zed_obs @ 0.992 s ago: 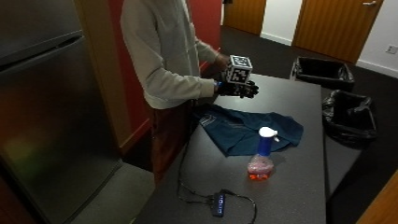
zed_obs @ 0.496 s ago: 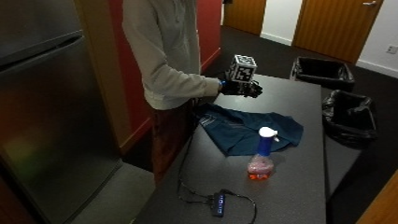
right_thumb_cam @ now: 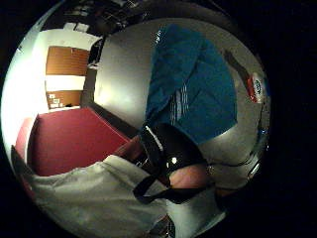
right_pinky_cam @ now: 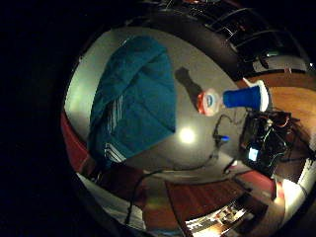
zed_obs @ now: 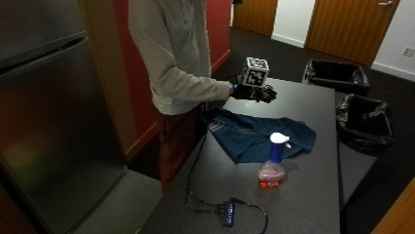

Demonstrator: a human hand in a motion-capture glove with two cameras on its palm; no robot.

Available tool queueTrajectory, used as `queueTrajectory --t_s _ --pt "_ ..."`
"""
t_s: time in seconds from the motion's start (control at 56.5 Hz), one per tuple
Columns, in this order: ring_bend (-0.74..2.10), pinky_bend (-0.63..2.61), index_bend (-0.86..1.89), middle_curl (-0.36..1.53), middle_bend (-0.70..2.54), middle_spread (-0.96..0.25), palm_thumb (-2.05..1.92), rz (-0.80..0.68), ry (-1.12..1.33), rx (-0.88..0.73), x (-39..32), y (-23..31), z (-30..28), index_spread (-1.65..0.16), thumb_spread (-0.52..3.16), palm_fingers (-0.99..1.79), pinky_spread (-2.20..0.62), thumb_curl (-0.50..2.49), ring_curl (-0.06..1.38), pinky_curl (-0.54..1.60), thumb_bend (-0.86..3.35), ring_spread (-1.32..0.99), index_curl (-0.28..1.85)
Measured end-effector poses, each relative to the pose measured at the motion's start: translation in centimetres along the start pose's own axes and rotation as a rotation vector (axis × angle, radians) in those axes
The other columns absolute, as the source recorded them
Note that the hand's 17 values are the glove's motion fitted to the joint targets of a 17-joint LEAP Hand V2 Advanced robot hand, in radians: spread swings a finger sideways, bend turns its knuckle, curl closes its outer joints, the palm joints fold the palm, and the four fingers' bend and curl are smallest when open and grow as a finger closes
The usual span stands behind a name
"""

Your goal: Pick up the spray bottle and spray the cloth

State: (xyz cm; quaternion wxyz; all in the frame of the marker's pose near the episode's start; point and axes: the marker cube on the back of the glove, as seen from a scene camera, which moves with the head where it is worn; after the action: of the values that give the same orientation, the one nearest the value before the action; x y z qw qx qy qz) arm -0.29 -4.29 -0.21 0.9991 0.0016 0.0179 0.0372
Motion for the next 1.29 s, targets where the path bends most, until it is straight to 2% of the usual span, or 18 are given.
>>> queueTrajectory --t_s 0.815,1.293 --pt "0.18 0.25 0.21 0.27 0.18 -0.01 0.48 0.116 -0.032 0.07 1.4 -0.3 0.6 -0.41 1.06 0.18 0.24 0.28 0.19 0.33 -0.02 0.07 0.38" --pt "0.18 0.22 0.21 0.28 0.17 -0.01 0.48 0.163 -0.069 0.133 4.6 2.9 0.4 -0.41 1.07 0.21 0.23 0.29 0.19 0.34 -0.02 0.06 0.39"
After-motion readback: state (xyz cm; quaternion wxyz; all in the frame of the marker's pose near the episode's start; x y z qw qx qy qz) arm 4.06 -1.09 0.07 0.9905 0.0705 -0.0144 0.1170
